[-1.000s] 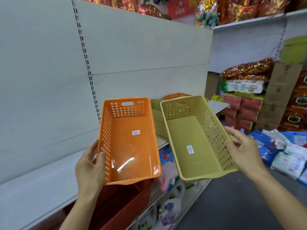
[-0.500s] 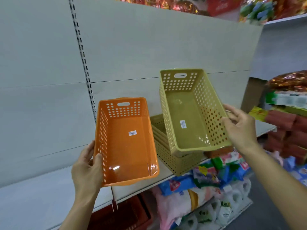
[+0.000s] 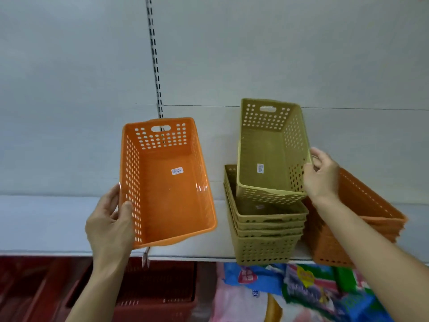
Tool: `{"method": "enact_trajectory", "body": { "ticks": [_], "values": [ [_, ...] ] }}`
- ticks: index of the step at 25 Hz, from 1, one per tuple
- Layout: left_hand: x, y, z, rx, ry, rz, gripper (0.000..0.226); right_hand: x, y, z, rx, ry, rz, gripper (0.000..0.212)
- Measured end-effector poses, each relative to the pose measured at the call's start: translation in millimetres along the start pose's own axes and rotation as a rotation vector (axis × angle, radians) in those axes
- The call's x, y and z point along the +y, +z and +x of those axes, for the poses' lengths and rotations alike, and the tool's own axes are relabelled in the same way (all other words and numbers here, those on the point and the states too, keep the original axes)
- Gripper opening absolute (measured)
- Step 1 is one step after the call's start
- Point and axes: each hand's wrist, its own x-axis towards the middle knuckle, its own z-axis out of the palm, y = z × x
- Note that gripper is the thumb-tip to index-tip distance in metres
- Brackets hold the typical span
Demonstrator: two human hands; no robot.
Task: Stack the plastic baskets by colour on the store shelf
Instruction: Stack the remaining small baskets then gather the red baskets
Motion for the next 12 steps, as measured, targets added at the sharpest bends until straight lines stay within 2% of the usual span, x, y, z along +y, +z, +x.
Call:
{"method": "enact_trajectory", "body": {
  "ticks": [6, 8, 11, 12],
  "values": [
    [34.1, 16.8, -34.0, 0.078, 0.063, 0.000, 0.042, 22.0, -1.8, 9.8, -0.493, 0.059, -0.329, 0.039],
    [45.4, 26.1, -36.4, 0.069, 0.098, -0.004, 0.041, 12.8, -5.5, -3.6, -0.506, -0.092, -0.350, 0.042],
    [64.2, 47.4, -41.3, 0.046, 0.155, -0.028, 0.040, -29.7, -29.8, -43.4, -0.448, -0.450, 0.034, 0.054],
    [70.8, 56.2, -43.2, 0.040, 0.181, -0.033, 0.040, -42.8, -39.0, -56.5, -0.458, -0.599, 0.084, 0.059]
  ]
}}
